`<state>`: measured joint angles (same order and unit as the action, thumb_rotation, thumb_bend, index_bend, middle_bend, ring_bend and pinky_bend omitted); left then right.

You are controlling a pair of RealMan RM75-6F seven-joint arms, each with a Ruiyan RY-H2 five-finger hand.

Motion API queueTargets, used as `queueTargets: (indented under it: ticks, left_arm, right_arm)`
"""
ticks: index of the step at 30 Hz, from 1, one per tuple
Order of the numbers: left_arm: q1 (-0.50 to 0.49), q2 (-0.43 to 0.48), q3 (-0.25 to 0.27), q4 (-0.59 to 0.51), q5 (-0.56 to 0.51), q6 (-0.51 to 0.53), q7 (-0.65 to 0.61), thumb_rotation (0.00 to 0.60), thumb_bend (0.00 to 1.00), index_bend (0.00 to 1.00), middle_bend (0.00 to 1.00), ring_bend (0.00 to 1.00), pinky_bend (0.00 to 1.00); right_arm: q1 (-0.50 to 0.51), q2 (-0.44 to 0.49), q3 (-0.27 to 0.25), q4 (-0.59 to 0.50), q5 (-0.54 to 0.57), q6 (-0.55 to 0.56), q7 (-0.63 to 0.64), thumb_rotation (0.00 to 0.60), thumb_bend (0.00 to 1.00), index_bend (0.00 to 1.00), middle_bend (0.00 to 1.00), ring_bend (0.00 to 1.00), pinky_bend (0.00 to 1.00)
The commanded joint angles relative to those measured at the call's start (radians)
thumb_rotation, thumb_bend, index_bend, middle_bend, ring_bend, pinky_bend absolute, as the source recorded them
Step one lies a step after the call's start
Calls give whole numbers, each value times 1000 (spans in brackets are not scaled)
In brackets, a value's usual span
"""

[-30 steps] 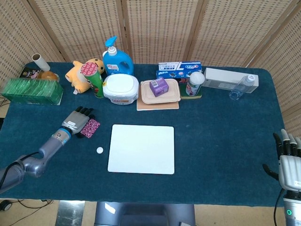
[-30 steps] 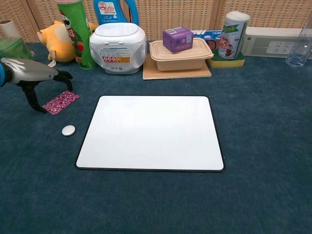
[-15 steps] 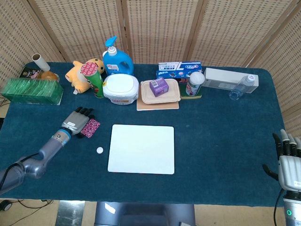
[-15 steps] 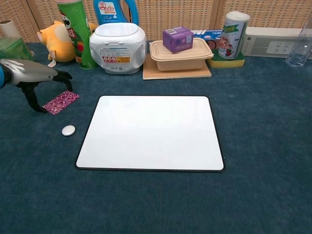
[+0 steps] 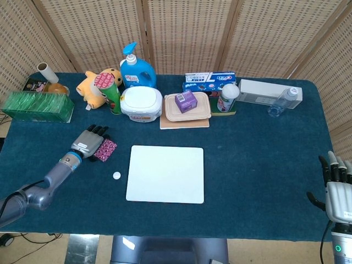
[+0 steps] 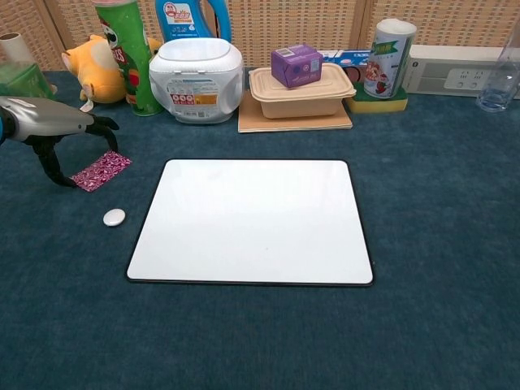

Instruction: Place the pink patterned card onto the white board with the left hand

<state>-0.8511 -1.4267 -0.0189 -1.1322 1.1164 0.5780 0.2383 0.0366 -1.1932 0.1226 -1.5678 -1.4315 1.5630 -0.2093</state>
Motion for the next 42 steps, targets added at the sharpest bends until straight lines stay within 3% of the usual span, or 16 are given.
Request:
queueTargets:
  ticks: [1,26,42]
  left_arm:
    - [0,5,-4,-8,0,5,-1,600,206,484,0,0,0]
    - [-47,101,-58,-212,-45,56,58,600,204,484,0,0,0]
    - [-192,60,-94,-440,-178,95,255,600,201,484,0,0,0]
  right_arm:
    - [0,0,0,0,-1,0,0,600,209,29,0,0,0]
    - [0,6,-1,-5,-1,-2,5,600,209,29,0,0,0]
    - [1,11,3,-4,9,-9,17,600,208,29,0,0,0]
